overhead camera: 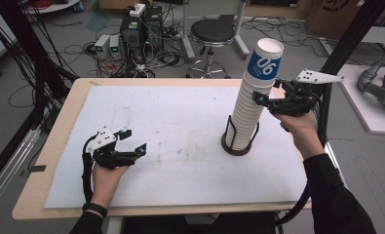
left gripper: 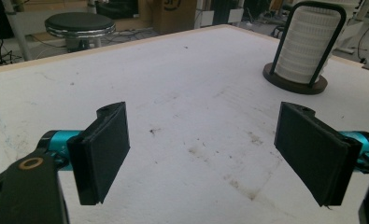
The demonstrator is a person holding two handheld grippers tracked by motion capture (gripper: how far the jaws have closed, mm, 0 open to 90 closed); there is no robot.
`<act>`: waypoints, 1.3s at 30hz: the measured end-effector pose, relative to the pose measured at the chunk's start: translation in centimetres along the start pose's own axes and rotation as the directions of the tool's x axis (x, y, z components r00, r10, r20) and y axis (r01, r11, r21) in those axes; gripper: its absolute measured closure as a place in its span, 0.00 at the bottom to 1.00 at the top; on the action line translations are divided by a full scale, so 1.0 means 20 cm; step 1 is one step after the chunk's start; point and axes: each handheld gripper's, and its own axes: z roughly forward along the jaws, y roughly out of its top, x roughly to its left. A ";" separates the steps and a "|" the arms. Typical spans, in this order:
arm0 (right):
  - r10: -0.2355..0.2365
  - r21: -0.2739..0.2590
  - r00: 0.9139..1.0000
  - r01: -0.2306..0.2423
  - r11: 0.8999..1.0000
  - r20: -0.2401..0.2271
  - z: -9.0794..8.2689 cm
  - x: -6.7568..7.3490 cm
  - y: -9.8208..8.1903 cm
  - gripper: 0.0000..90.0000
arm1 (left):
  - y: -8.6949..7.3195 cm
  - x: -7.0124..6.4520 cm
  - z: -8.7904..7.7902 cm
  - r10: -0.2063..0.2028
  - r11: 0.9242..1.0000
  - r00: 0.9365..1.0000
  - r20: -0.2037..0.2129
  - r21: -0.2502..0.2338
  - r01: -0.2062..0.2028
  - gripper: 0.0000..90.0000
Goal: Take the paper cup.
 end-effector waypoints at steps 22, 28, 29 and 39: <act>-0.004 0.004 1.000 0.004 1.000 0.023 0.01 0.01 0.00 0.15 | 0.22 -0.13 0.03 0.053 0.999 0.994 0.095 -0.004 -0.053 0.20; -0.003 0.004 1.000 0.003 1.000 0.027 0.01 0.01 0.00 0.15 | 0.37 -0.18 0.08 0.044 0.999 0.985 0.167 -0.032 -0.039 0.20; -0.004 0.004 1.000 0.004 1.000 0.026 0.01 0.01 0.00 0.15 | 0.43 -0.19 0.09 0.041 0.999 0.980 0.196 -0.043 -0.033 0.20; -0.007 0.001 1.000 0.007 1.000 0.026 0.01 0.01 0.00 0.15 | 0.74 -0.28 0.19 0.060 0.995 0.957 0.284 -0.089 -0.036 0.20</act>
